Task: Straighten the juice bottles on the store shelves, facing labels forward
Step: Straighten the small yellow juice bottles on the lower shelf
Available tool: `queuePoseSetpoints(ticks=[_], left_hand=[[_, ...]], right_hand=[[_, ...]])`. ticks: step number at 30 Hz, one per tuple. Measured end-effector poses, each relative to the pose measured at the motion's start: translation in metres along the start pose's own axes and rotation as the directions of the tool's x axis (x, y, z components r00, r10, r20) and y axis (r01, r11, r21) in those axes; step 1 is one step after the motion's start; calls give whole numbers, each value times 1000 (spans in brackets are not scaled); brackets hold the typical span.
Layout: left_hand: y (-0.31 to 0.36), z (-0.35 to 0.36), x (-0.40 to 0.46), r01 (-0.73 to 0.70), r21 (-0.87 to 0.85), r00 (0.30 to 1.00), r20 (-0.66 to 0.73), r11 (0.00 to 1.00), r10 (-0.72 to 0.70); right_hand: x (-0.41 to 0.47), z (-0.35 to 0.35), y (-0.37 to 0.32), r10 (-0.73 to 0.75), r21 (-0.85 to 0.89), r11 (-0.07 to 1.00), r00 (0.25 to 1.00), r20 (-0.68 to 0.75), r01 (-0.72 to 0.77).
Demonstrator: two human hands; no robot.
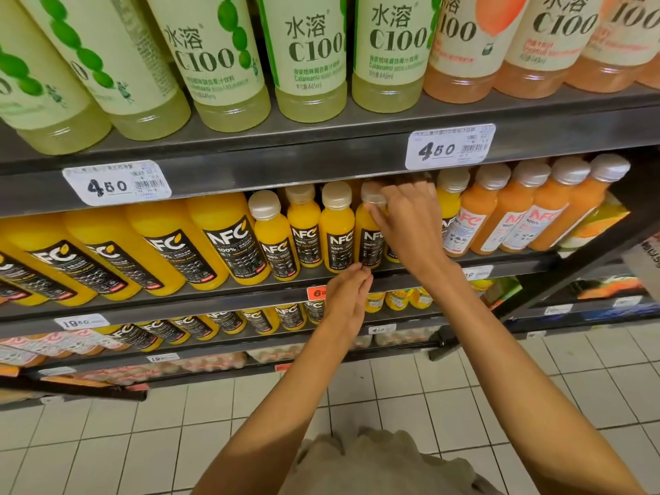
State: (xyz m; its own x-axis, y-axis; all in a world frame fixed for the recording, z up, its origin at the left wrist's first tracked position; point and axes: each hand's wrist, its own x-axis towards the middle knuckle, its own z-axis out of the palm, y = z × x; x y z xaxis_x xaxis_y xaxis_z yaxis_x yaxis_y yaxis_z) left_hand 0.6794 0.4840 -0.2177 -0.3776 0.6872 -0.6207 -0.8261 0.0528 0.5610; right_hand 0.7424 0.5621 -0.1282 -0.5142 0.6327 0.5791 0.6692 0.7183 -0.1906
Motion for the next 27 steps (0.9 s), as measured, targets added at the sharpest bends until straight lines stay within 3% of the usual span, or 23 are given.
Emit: queuePoseSetpoints(ticks=[2,5,10,12,14,18,22,25,27], left_hand=[[0,-8,-2,-41,85,998,-36,996,45],[6,-17,-2,-132,216,980,-117,967,160],[16,-34,-2,-264,444,951,-27,856,308],[18,-39,-3,-281,524,950,34,804,310],[17,-45,-7,-306,581,948,109,754,301],[10,-58,-23,-475,634,875,267,610,403],[8,-64,-42,-563,616,825,376,551,423],[8,-64,-60,-611,576,791,443,543,422],[9,-67,-73,-591,574,806,450,567,385]], right_hand=[[3,2,-7,-62,-30,998,998,-14,62],[10,10,-23,-148,-40,988,986,74,151],[8,14,-35,-168,-49,983,976,137,176],[-1,12,-33,-179,110,980,976,124,166],[-12,6,-33,-185,350,931,961,205,105],[-27,-15,-36,-117,517,856,979,169,13],[-27,-38,-38,33,766,635,994,103,-100],[-28,-44,-38,172,905,314,955,243,-287],[-30,-39,-37,223,903,101,894,388,-417]])
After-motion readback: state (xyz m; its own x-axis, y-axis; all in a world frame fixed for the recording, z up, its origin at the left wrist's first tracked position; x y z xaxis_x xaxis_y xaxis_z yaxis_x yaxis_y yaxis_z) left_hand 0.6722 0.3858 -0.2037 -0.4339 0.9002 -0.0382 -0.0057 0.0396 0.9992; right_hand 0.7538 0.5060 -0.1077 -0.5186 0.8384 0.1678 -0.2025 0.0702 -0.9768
